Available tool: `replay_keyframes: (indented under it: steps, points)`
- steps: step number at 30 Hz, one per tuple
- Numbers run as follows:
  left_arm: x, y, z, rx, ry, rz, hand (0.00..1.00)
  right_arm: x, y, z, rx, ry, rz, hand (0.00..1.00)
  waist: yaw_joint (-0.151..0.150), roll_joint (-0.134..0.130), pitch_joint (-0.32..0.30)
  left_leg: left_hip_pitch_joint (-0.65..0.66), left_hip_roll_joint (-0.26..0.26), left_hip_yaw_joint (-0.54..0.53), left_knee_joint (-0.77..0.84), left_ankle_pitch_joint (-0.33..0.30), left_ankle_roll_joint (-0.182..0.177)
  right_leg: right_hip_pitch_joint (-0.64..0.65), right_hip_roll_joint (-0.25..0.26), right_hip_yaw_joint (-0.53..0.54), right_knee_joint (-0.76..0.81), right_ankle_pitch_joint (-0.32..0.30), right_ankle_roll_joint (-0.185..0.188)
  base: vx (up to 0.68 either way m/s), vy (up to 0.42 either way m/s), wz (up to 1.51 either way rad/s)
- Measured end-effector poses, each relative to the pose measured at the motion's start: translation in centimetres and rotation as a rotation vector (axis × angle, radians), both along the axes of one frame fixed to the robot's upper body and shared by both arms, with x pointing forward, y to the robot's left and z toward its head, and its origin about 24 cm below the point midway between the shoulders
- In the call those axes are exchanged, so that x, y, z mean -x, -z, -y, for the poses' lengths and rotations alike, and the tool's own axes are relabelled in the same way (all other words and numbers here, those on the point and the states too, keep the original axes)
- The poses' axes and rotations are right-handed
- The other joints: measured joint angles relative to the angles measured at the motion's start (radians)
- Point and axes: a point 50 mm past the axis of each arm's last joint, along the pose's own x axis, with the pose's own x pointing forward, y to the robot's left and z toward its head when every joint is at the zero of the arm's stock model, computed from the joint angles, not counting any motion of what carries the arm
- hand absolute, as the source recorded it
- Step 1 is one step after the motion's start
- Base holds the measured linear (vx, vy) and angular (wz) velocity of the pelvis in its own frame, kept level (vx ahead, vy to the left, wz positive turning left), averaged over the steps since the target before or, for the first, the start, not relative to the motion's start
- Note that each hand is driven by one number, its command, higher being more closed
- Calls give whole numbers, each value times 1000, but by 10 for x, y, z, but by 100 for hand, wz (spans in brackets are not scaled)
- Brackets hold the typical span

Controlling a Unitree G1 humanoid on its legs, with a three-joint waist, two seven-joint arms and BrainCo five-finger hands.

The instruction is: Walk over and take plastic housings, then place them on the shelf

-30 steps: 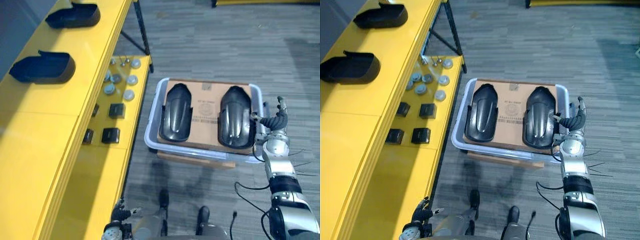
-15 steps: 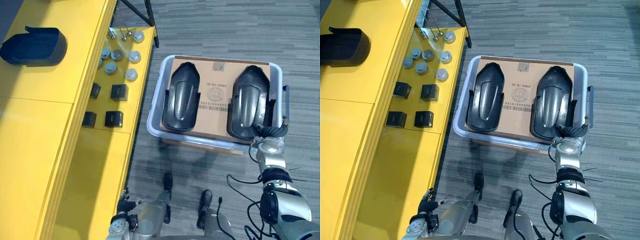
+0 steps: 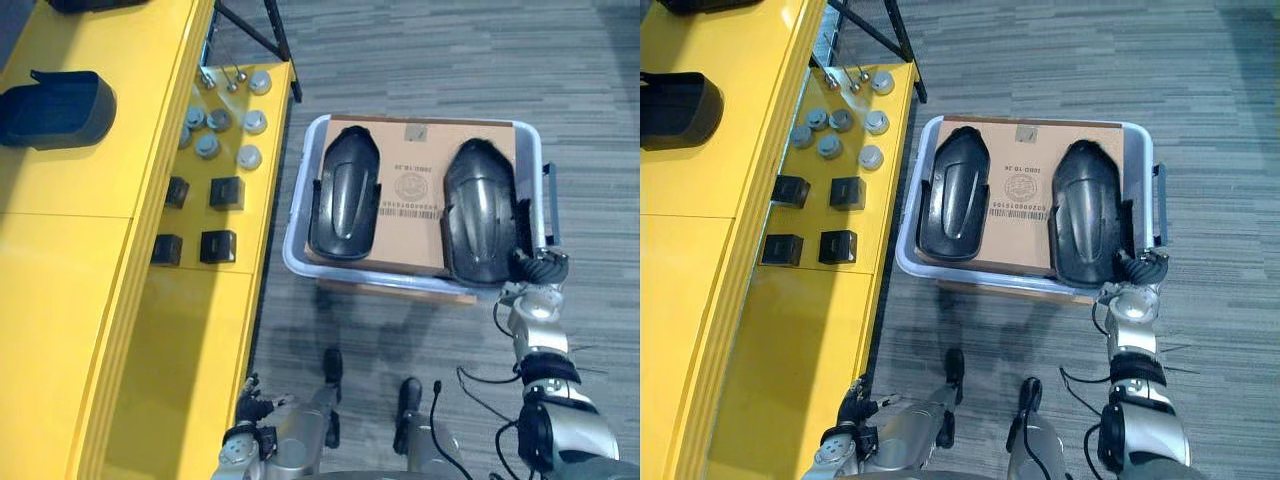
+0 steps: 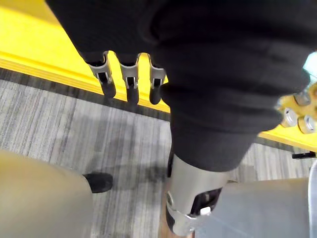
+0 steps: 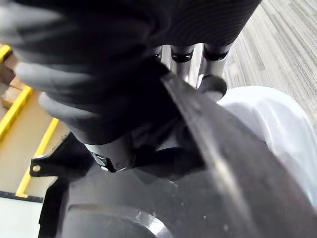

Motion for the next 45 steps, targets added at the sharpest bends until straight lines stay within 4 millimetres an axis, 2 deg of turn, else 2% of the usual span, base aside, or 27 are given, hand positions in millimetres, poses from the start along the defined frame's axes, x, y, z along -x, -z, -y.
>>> replay_keyframes:
  steps: [4,7,9,11,12,13,16,17,19,21,22,24,27,31,36,37,41,42,45]
  points:
    - [-11,-14,-2,4,9,77,0,16,-9,3,61,27,41,100,0,-16,-35,12,-1,-7,0,0,0,18,0,-2,-14,5,7,4,0,2]
    - [-20,-33,-2,4,10,183,0,23,-21,-5,119,33,97,100,-2,-26,-71,29,3,-7,0,-8,1,45,0,-2,-36,12,6,0,4,-1]
    - [-27,-47,-1,6,11,253,0,25,-30,-12,163,31,136,100,-2,-28,-95,32,6,-7,0,-10,3,51,2,-1,-42,15,5,0,0,0]
    - [-39,-73,4,21,17,381,0,26,-45,-24,230,12,191,100,-2,-28,-101,51,6,-8,0,-12,4,70,3,-3,-45,15,5,0,0,0]
    - [-40,-79,6,24,23,411,0,27,-47,-28,246,6,201,100,-1,-28,-108,51,6,-9,-1,-13,4,71,3,-3,-46,15,5,0,0,0]
    - [-48,-102,13,43,40,527,0,27,-56,-41,296,-22,232,100,-2,-29,-119,57,5,-9,0,-13,4,79,3,-5,-50,15,5,0,0,0]
    - [-55,-127,24,87,60,648,0,25,-64,-58,342,-65,269,100,-2,-31,-127,63,5,-10,0,-13,4,90,3,-6,-57,18,6,0,0,0]
    - [-59,-143,34,114,86,720,0,25,-69,-71,363,-100,292,100,-2,-32,-136,67,4,-10,0,-13,4,98,3,-7,-64,21,7,0,0,0]
    - [-63,-155,43,135,120,775,0,24,-71,-85,376,-147,310,100,-1,-34,-145,77,2,-9,0,-13,4,108,2,-7,-66,21,7,0,0,0]
    - [-69,-170,56,168,157,843,0,21,-76,-109,380,-228,347,100,-2,-39,-160,84,2,-9,0,-13,4,118,2,-7,-72,21,7,0,0,0]
    - [-70,-171,57,172,158,846,0,21,-76,-111,380,-232,349,100,-2,-40,-161,84,3,-9,0,-13,4,118,3,-7,-72,22,7,0,0,0]
    - [-77,-182,69,204,191,886,0,20,-81,-138,382,-342,393,100,-3,-44,-185,88,3,-5,0,-13,4,120,3,-4,-72,24,7,-5,4,-2]
    - [-80,-189,83,227,239,908,0,21,-84,-163,376,-443,434,100,-5,-49,-191,100,3,3,-1,-13,4,130,3,1,-75,28,8,-27,15,-5]
    - [-79,-186,91,263,273,878,0,23,-86,-190,360,-566,470,100,-5,-50,-195,106,7,22,-8,-17,9,127,7,25,-82,41,8,-53,20,-16]
    - [-80,-175,93,332,268,802,0,26,-85,-205,351,-633,480,100,-7,-53,-216,100,7,35,-8,-17,9,127,9,36,-110,60,10,-36,23,-9]
    - [-81,-174,96,367,268,787,100,27,-84,-207,351,-641,477,100,-6,-56,-225,97,7,40,-8,-17,9,117,14,42,-111,63,10,-22,5,-9]
    - [-81,-172,96,403,256,768,100,26,-77,-213,346,-670,451,100,-13,-63,-243,92,7,46,-8,-16,9,114,16,48,-115,71,9,13,1,-7]
    - [-81,-171,95,400,254,761,100,25,-74,-213,347,-675,437,0,-26,-65,-251,92,7,46,-6,-16,9,115,16,47,-120,73,9,0,0,0]
    - [-81,-165,94,396,257,734,100,26,-71,-215,364,-701,424,0,-30,-65,-262,92,7,46,-4,-16,9,116,16,48,-128,77,9,0,0,0]
